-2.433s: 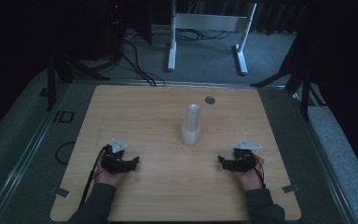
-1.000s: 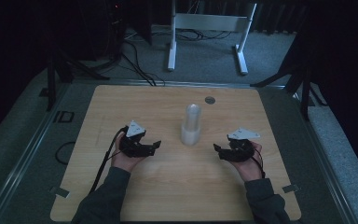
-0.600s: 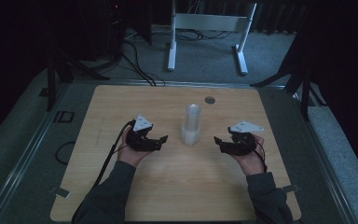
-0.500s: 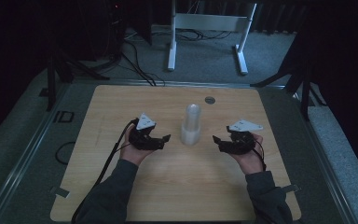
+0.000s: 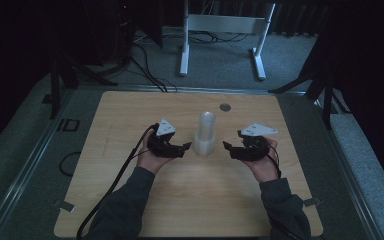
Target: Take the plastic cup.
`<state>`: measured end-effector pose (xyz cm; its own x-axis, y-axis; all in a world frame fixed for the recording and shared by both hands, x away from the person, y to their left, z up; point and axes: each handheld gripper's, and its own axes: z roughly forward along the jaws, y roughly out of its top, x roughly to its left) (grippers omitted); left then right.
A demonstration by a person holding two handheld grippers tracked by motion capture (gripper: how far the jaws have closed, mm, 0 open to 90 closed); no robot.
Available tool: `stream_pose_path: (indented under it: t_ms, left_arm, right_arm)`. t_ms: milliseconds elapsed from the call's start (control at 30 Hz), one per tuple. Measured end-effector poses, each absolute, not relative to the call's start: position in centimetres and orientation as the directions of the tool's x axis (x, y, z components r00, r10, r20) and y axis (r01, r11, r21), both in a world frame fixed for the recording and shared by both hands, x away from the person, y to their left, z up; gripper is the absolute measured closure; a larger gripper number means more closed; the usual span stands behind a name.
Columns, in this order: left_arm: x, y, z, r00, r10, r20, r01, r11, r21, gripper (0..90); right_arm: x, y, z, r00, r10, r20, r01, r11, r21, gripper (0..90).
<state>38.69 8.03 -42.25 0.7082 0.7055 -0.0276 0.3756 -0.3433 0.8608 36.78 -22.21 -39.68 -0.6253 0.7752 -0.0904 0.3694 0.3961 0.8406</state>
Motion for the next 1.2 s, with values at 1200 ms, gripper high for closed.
stream_pose_path:
  t_ms: [1200]
  left_arm:
    - [41.1,3.3,-45.2,0.758,0.653,0.001,0.321,-0.375,0.870,15.9]
  right_arm:
    - [39.4,-19.1,-35.7,-0.690,0.721,-0.058,0.295,0.354,0.887,28.7]
